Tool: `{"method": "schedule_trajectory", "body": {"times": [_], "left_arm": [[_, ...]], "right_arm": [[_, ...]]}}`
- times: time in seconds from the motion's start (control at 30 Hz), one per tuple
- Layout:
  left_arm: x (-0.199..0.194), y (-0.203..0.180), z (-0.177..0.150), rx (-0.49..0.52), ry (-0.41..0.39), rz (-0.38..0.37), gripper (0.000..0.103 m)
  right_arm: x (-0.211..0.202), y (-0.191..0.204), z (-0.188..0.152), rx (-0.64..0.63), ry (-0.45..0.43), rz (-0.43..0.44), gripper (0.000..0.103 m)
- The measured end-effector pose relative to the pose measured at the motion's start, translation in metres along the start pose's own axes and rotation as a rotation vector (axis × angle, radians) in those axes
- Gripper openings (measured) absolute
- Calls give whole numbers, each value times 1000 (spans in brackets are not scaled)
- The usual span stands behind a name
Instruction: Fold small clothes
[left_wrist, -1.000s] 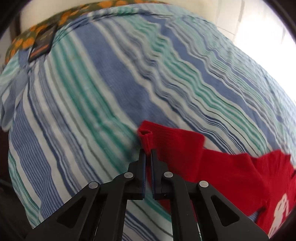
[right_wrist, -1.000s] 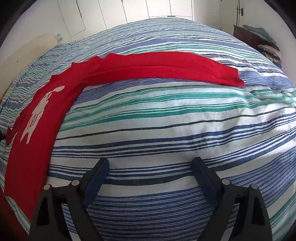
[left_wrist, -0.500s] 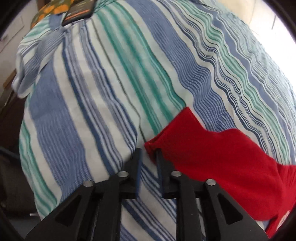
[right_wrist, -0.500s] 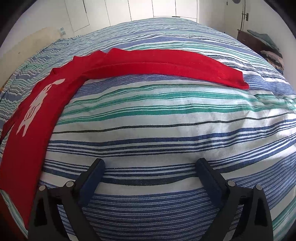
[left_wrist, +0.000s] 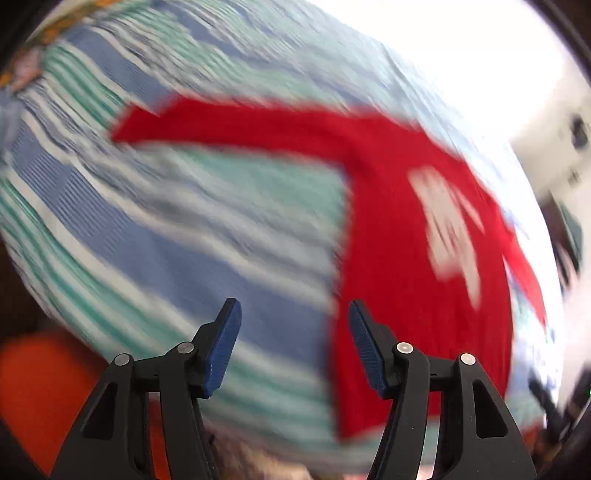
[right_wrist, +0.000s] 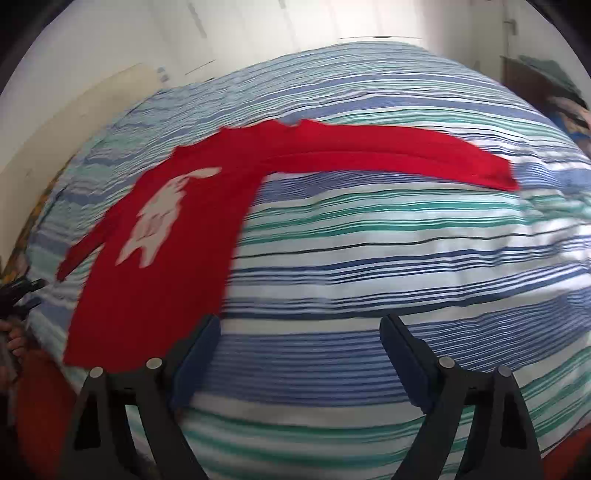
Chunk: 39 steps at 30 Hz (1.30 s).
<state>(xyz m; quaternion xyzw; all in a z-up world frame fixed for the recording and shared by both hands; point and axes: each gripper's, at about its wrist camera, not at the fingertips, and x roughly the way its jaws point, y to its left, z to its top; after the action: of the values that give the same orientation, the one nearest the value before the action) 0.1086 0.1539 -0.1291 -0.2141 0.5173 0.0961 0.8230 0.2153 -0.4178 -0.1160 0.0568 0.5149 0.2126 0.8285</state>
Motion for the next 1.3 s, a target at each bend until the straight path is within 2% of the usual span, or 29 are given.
{"method": "schedule_trajectory", "body": {"times": [0.07,0.17,0.23,0.3,0.37,0.4,0.43,0.5,0.6,0.7,0.73,0.77,0.83,0.87,0.93,0.97,1.03,1.1,1.17,1.2,1.3], "left_arm": [[17,-10,-30,0,69,-8,66],[19,-17,-63,5,65,-1,71],[22,-24,-63,70,67,-12,84],[29,-27,-60,81,78,-20,85],[34,-32,-57,104,71,-3,53],[37,-33,-53,125,76,-16,17],[36,-36,-54,148,90,-29,7],[32,-36,-59,172,83,3,5],[34,-31,-66,166,103,30,5],[33,-30,-65,175,104,38,9],[31,-28,-63,169,102,32,16],[26,-27,-60,152,100,20,24],[8,-20,-50,114,60,-7,71],[-7,-15,-41,102,-9,-12,79],[-27,-9,-22,127,-149,26,95],[-32,-7,-8,168,-212,59,97],[-26,-7,20,270,-276,114,97],[-1,-10,51,410,-295,159,97],[29,-15,77,518,-259,167,96],[45,-16,90,569,-233,144,96],[84,-10,113,602,-140,64,97]], "right_arm": [[7,24,-8,-7,57,80,85],[15,31,-24,66,97,130,85],[22,29,-32,94,127,139,85],[32,26,-36,107,157,187,84],[46,28,-36,103,177,245,66],[52,29,-35,96,186,229,29],[55,29,-36,100,195,201,5],[49,24,-39,122,191,184,4],[41,22,-47,76,197,106,4],[48,21,-49,55,213,80,3],[48,25,-48,31,212,64,4],[48,27,-46,18,208,56,4],[47,27,-45,24,199,82,18],[44,25,-44,38,194,99,25],[29,23,-43,50,137,84,66],[16,21,-40,47,71,32,73],[-3,17,-35,35,-27,-44,81],[-11,11,-25,24,-100,-128,85],[-6,1,-15,32,-120,-181,89],[1,-3,-9,37,-118,-198,89],[30,-16,9,89,-121,-243,89]]}}
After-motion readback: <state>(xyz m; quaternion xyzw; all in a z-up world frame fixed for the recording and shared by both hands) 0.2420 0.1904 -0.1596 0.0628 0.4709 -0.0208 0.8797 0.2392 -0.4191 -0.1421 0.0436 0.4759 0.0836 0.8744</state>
